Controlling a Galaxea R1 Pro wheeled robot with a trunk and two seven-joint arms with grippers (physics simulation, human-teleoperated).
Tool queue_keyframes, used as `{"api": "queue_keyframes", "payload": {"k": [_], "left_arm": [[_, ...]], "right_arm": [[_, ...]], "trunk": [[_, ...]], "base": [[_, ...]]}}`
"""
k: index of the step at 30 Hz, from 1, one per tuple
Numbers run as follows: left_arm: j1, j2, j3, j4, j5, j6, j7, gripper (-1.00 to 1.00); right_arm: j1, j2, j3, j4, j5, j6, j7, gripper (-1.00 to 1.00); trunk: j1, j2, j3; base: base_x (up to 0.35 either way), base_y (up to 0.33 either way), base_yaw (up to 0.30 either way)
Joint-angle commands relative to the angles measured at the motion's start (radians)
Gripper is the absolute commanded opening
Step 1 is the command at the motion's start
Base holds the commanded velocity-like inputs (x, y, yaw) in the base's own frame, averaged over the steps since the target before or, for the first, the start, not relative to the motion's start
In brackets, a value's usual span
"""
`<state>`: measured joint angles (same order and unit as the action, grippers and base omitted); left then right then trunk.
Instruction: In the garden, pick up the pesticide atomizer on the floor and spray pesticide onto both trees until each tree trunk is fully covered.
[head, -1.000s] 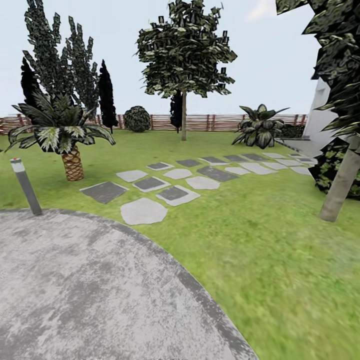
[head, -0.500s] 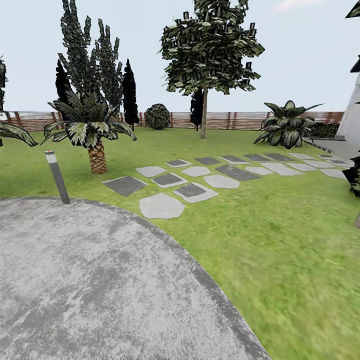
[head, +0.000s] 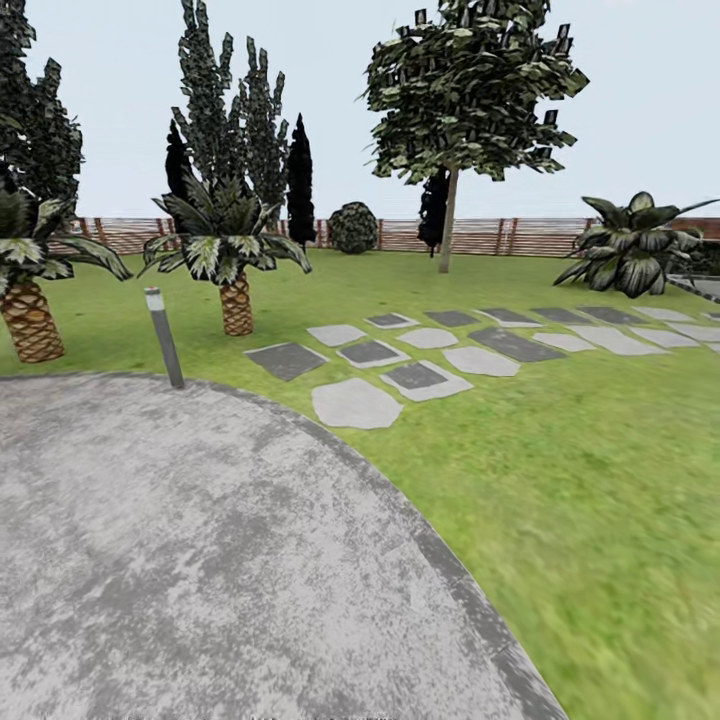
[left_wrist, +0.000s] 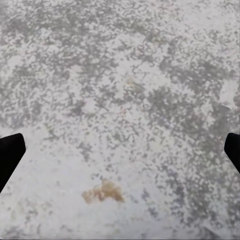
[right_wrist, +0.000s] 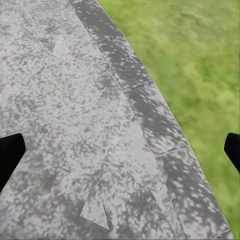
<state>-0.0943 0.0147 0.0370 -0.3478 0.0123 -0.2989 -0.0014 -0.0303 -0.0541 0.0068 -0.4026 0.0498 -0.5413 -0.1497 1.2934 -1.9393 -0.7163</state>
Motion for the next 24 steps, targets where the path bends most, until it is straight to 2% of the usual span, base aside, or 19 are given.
{"api": "queue_keyframes", "payload": {"k": [1, 24], "left_arm": [[-0.001, 0.0, 0.001, 0.001, 0.001, -0.003, 0.0, 1.0], [-0.001, 0.001, 0.003, 0.001, 0.001, -0.003, 0.0, 1.0]], "right_arm": [[0.0, 0.0, 0.001, 0.0, 0.005, -0.002, -0.006, 1.0], [0.0, -0.001, 0.001, 0.0, 0.005, -0.002, -0.006, 1.0]], "trunk": [[0.004, -0.008, -0.005], [0.092, -0.169, -0.099]], "base": [[0.0, 0.0, 0.245], [0.0, 0.0, 0.243]]}}
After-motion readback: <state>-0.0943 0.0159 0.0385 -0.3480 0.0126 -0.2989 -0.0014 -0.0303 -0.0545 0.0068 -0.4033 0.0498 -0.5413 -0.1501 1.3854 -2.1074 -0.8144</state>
